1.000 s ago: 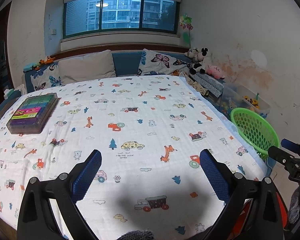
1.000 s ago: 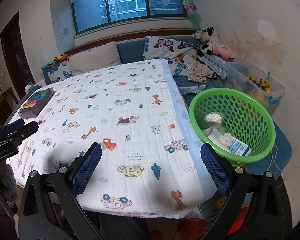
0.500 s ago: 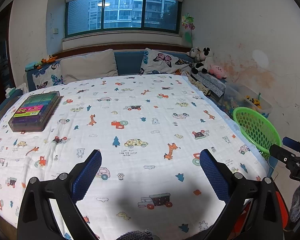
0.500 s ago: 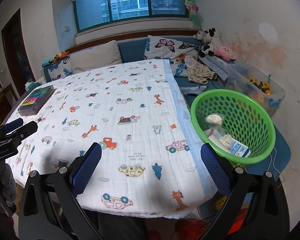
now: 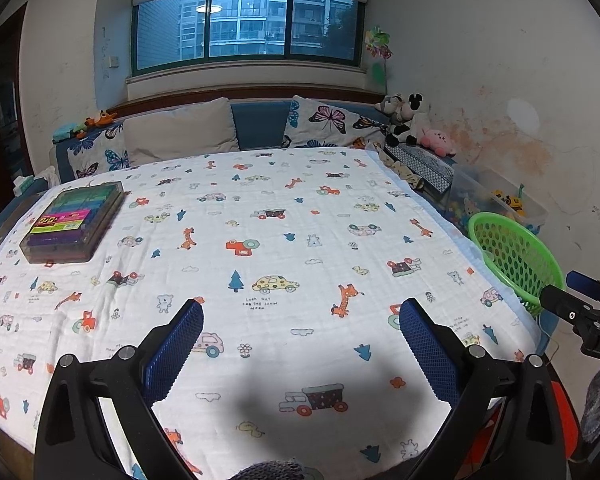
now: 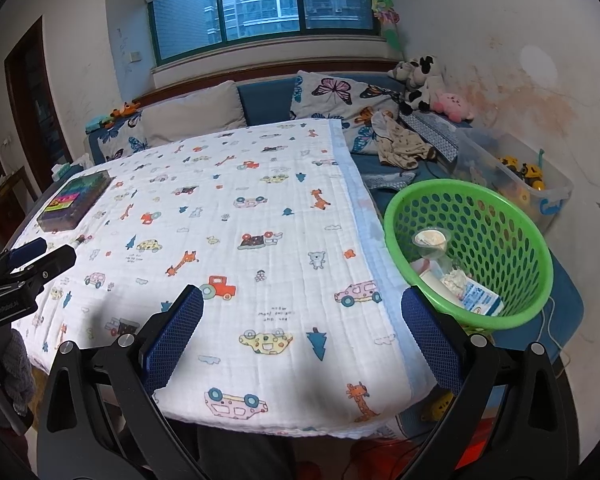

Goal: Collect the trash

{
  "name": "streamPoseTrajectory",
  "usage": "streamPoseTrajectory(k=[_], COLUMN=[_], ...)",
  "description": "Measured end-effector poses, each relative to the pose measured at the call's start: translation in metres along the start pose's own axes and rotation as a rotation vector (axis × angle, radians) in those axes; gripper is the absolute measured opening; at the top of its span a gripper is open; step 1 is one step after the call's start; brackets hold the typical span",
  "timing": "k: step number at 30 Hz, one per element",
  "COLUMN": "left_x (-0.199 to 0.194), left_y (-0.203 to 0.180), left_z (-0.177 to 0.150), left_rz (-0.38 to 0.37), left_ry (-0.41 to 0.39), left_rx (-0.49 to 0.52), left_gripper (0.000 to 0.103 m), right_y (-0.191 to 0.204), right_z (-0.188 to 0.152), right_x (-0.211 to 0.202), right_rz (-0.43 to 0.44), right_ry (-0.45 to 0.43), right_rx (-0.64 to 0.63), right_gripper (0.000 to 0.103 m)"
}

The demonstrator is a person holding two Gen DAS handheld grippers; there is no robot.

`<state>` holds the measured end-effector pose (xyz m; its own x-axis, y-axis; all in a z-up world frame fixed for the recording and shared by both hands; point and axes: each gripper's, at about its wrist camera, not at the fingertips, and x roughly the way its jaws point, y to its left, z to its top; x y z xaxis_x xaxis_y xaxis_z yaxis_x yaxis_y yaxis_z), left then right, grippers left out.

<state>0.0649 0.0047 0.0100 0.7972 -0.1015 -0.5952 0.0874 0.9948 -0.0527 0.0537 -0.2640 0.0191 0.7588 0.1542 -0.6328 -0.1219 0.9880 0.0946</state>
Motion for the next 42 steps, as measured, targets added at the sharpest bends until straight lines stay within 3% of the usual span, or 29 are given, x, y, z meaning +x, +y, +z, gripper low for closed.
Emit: streamPoseTrajectory(k=[42], left_x=[0.0], left_y=[0.0013], left_z=[-0.0012], left_rz=[0.016], left_ry=[0.003], left_rx=[-0.007], left_gripper=[0.095], right_y=[0.0044], right_z=[-0.0023], right_x=[0.0062], right_rz=[0.019], right_ry=[0.01], right_rx=[-0.009], right_gripper=[0.099])
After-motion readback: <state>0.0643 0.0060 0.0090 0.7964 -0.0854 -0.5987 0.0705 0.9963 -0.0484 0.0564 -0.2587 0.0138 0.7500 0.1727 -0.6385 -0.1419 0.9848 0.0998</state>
